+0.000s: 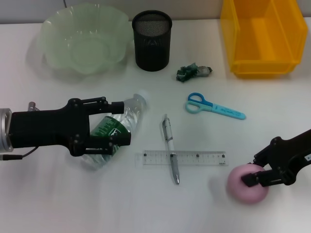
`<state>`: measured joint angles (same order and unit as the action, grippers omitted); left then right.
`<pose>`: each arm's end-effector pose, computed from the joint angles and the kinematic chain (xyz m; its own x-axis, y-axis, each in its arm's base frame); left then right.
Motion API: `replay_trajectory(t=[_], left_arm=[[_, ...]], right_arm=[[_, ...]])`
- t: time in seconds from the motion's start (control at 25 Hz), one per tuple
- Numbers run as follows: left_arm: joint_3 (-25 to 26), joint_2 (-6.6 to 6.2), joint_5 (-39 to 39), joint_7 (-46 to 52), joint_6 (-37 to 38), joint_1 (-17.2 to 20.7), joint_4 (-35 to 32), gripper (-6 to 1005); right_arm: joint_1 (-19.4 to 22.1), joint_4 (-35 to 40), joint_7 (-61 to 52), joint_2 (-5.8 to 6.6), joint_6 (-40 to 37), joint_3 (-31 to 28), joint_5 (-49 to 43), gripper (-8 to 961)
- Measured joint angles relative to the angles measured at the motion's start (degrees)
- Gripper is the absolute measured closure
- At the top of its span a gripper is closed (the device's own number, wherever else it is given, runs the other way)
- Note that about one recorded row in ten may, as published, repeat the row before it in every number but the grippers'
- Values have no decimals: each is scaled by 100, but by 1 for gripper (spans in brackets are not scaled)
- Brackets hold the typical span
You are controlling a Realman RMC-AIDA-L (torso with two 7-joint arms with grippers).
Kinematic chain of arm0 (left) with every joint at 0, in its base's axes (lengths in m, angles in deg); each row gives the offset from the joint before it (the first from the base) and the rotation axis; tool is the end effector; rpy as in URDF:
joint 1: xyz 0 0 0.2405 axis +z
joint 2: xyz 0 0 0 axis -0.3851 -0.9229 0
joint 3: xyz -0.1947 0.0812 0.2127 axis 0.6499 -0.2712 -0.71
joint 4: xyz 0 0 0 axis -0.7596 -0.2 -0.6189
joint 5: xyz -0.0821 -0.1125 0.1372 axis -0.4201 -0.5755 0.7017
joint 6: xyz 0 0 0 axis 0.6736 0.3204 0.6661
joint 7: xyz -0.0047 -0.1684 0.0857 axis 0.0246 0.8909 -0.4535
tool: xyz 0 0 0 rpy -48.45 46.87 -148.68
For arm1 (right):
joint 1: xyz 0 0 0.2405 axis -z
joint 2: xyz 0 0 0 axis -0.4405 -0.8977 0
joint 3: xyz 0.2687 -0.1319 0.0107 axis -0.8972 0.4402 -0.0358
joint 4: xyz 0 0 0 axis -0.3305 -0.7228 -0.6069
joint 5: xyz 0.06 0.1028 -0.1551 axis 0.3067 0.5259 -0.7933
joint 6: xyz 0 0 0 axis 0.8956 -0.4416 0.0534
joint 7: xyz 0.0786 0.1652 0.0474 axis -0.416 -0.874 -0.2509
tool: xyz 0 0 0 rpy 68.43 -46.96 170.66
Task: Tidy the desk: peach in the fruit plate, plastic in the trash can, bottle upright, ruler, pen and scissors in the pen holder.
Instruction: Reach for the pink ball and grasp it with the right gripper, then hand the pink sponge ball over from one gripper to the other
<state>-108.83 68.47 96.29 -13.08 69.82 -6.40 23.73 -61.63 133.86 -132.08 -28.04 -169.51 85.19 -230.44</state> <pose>-0.2607 0.3087 -0.0416 0.7702 0.2646 0.5804 0.2967 -0.9541 0.0412 0.2962 0.3138 -0.0562 0.8858 -0.4602 0.0603 -0.4640 -0.8805 0.0970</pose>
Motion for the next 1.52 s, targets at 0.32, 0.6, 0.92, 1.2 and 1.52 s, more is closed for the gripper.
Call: replay_trajectory(t=[0.32,0.6,0.92,1.2,1.52], left_arm=[[295,111,-2,-43,-26,7,11,223],[1071,421,-7,-84,-160,-65,25,234],[1335,522,-68,-278,-595,-444,556,246],[880,540,-39,-381,-946,-656,842,257],[724,556,-76,-408,-1035,-755,1057,269]], right_arm=[[96,124,423,93,-280,-731,685,728],[457,-141,1374,94,-406,-1196,2362,822],[647,-1535,2959,-64,153,-1213,3640,856],[622,-1993,3646,-285,314,-1244,3856,905],[511,-2336,3936,-304,339,-1233,3983,929]])
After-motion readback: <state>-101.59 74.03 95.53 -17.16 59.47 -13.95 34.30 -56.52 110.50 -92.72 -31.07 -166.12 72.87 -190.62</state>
